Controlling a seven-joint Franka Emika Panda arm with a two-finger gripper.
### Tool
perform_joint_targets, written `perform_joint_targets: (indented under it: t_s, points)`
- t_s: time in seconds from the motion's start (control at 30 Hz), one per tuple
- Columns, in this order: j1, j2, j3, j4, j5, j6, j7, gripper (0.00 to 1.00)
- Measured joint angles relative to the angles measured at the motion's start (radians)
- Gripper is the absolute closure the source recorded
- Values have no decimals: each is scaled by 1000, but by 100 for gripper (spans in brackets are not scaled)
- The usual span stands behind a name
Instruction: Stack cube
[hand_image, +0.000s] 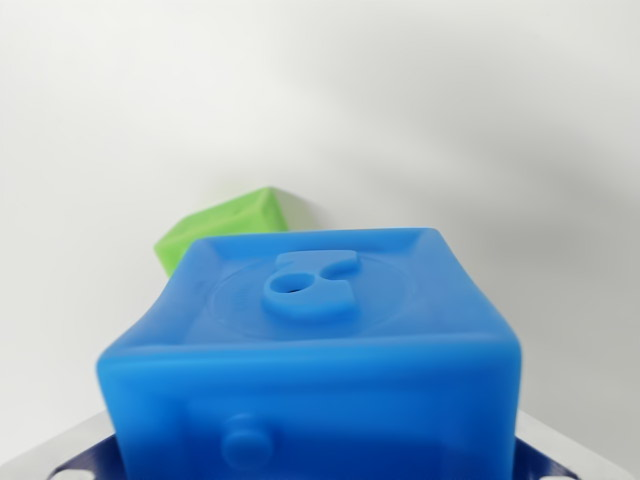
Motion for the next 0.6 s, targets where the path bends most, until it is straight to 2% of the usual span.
perform_joint_targets:
  t_s: [0.6]
  points:
    - [16, -47, 5, -45, 0, 0, -97, 100]
